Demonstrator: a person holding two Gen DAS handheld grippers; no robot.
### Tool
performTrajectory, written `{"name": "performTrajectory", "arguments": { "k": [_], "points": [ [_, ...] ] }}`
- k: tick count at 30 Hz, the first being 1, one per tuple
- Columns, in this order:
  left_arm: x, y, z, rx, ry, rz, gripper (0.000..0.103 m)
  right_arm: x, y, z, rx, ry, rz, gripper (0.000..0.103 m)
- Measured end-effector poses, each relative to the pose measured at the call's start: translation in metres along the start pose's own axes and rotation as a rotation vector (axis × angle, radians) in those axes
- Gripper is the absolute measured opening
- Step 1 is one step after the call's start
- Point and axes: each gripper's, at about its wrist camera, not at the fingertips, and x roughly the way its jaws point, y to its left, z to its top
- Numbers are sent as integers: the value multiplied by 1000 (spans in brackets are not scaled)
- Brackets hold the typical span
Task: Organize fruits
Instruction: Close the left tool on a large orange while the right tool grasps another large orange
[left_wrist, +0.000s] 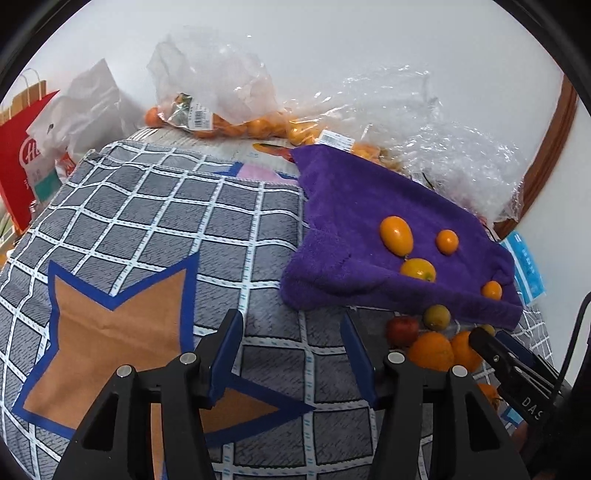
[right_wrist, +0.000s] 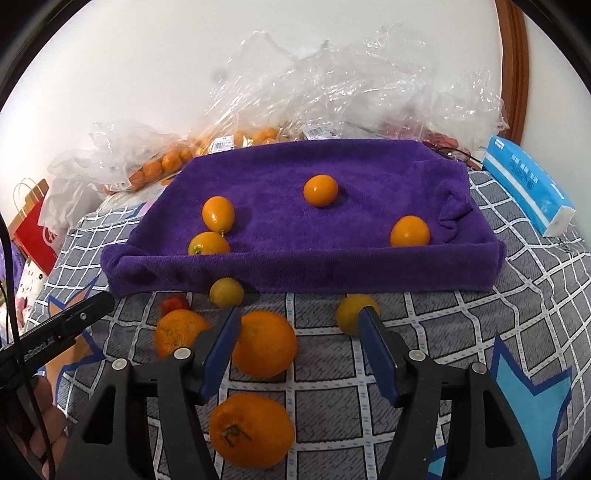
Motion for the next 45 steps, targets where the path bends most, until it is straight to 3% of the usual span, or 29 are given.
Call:
{"name": "performTrajectory", "arguments": {
  "k": [5, 7, 13, 21, 29, 39, 45],
  "points": [
    [5, 7, 1, -35, 24, -15, 53, 3, 6, 0, -15, -10, -9, 66],
    [6, 8, 1, -37, 21, -5, 53, 2, 9, -3, -35, -25, -12, 54],
    [7, 4, 0, -20, 24, -2, 53, -5, 10, -4, -42, -41, 23, 33],
    [8, -4, -2, 17, 19, 10, 53, -15, 4, -10, -20, -3, 102, 35],
    [9, -3, -3, 14, 17, 14, 53, -2, 23, -18, -87, 71, 138, 41],
    [8, -10, -5, 46, 11, -2, 53, -27, -10, -10, 17, -33, 81, 39],
    [-3, -23, -10, 110, -17, -112, 53, -43, -52, -19, 57, -50, -33, 39]
  ]
}}
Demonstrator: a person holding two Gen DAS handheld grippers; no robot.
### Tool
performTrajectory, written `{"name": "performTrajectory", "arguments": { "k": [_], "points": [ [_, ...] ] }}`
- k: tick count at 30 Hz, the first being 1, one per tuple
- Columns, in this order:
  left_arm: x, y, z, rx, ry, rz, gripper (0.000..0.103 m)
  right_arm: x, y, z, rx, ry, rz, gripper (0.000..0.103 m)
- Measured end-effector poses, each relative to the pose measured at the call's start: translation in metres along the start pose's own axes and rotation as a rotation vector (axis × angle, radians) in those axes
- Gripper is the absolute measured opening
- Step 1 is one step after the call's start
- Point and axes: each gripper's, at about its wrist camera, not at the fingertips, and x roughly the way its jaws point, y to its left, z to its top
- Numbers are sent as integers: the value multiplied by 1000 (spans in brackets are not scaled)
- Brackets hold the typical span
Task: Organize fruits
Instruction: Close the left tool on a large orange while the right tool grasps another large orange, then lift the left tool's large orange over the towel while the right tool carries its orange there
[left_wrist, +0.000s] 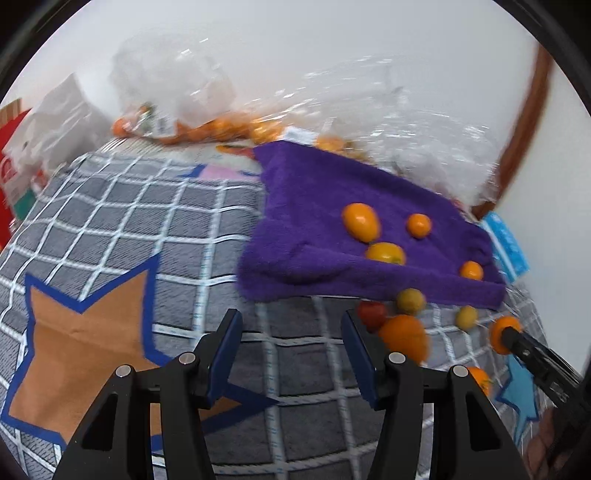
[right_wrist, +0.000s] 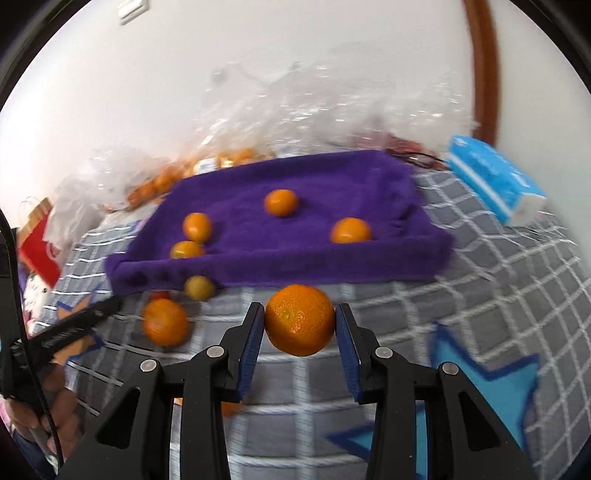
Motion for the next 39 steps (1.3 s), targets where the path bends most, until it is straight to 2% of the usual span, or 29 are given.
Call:
{"name": "performTrajectory", "arguments": {
  "k": [3, 5, 9, 14, 17, 19, 21, 23, 24, 28, 34, 39],
  "points": [
    [-2, -15, -4, 56, 20, -95, 53, 1, -16, -8, 15, 23, -21, 39],
    [-1, -29, -11, 115, 48, -118, 53, 2, -23, -14, 26, 38, -18, 39],
    [12, -52, -19, 170, 133, -52, 53, 2, -22, -22, 0, 28, -14, 40],
    [16, -66, -15, 160, 143, -45, 53, 5, -19, -19, -14, 25, -10, 42],
    [20, -77, -15, 177, 136, -22, 53, 9, -26, -16, 7, 37, 21, 42],
    [27, -80, -15, 184, 146, -5, 53, 12, -26, -15, -10, 50, 16, 43],
    [29, -83, -17, 190, 122, 23, 53, 19, -28, -14, -10, 75, 15, 45],
    [30, -84, -19, 184, 102, 28, 43, 23, -30, -12, 11, 86, 25, 45],
    [30, -85, -19, 189, 100, 32, 41, 24, -30, -12, 17, 82, 23, 45],
    [29, -84, -20, 190, 97, 31, 41, 27, -22, -11, -24, 89, 21, 42],
    [30, -85, -20, 190, 100, 25, 41, 30, -25, -11, -14, 95, 34, 41],
    [31, -88, -21, 204, 101, 41, 41, 31, -17, -11, -65, 97, 3, 41]
  ]
}}
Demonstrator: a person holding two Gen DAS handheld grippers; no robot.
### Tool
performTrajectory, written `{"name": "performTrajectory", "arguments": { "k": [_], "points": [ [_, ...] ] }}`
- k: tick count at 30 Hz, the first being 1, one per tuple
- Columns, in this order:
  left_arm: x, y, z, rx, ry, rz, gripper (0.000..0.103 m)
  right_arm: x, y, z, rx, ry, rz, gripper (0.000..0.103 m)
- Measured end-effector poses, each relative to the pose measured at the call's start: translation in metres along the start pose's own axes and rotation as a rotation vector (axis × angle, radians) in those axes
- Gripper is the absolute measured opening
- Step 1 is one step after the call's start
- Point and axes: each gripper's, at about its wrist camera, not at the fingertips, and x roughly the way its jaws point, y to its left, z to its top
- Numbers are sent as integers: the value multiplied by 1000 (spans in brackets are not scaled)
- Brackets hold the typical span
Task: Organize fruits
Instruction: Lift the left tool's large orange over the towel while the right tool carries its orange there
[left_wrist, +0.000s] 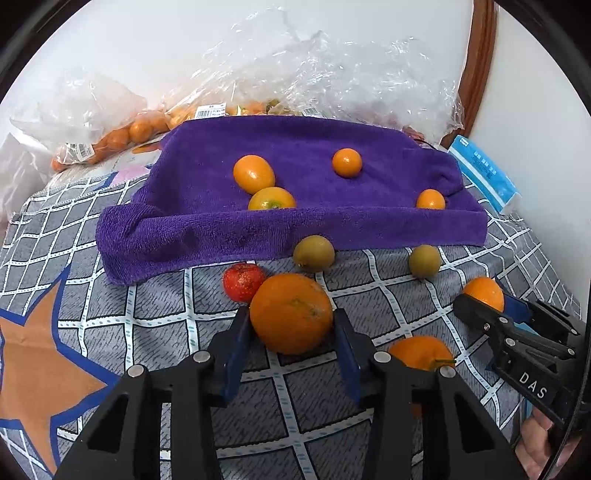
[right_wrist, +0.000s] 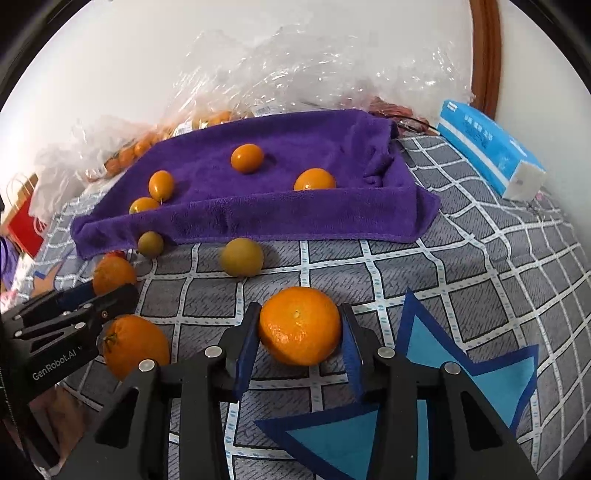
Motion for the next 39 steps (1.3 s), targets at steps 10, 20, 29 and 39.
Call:
{"name": "performTrajectory", "arguments": {
  "k": [10, 20, 29, 39],
  "points": [
    [-2, 6, 0, -23, -8, -38, 41, -1, 0, -1, -4, -2, 4, 41],
    [-15, 13, -3, -53, -67, -149, 41, -7, -2, -3, 5, -38, 40, 40],
    [-18, 14, -3, -62, -89, -140, 41, -10, -8, -2, 35, -59, 54, 40],
    [-30, 11, -5, -48, -148, -135, 41, -16, -8, -4, 43, -84, 27, 40]
  ]
}}
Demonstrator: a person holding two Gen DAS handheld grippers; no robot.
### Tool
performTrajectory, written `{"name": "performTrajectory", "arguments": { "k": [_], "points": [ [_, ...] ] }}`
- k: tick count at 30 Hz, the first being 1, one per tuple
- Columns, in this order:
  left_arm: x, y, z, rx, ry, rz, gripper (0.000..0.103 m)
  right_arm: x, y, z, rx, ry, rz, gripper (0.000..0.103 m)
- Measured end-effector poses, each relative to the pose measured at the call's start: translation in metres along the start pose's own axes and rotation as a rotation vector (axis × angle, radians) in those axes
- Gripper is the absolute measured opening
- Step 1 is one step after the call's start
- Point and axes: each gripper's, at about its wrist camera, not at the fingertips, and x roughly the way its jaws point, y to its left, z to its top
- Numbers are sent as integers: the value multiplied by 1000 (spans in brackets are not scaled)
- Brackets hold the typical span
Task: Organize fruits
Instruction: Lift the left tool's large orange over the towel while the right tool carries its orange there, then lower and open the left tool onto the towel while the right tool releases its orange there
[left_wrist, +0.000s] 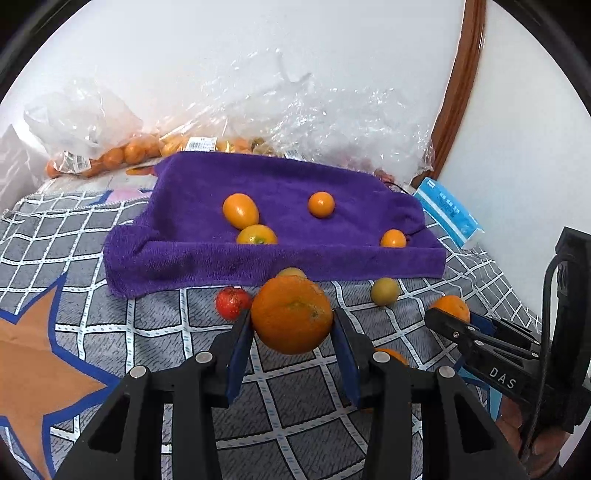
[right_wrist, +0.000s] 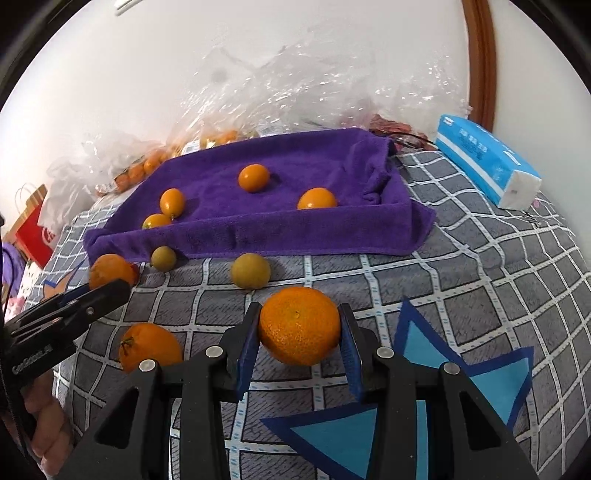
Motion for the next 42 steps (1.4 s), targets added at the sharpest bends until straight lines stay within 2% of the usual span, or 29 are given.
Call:
{"name": "performTrajectory", "arguments": {
  "k": [7, 16, 23, 26, 33, 42],
  "points": [
    [-3, 7, 1, -47, -21, 34, 41, -2, 0, 1, 14, -7, -64, 40],
    [-13, 6, 1, -45, -60, 46, 41, -15, -1, 1, 49, -17, -46, 40],
    [-31, 7, 7, -66, -98, 25, 41, -34, 5, 14, 30, -49, -50, 40],
    [-39, 9, 12, -89, -91, 20, 41, -40, 6, 22, 27, -58, -47, 40],
    [-54, 14, 35, -117, -129, 34, 41, -42, 6, 44, 52, -89, -10, 40],
    [-45, 29, 72, -154, -177, 83, 41, -33, 20, 70, 7, -123, 16, 40]
  ]
}}
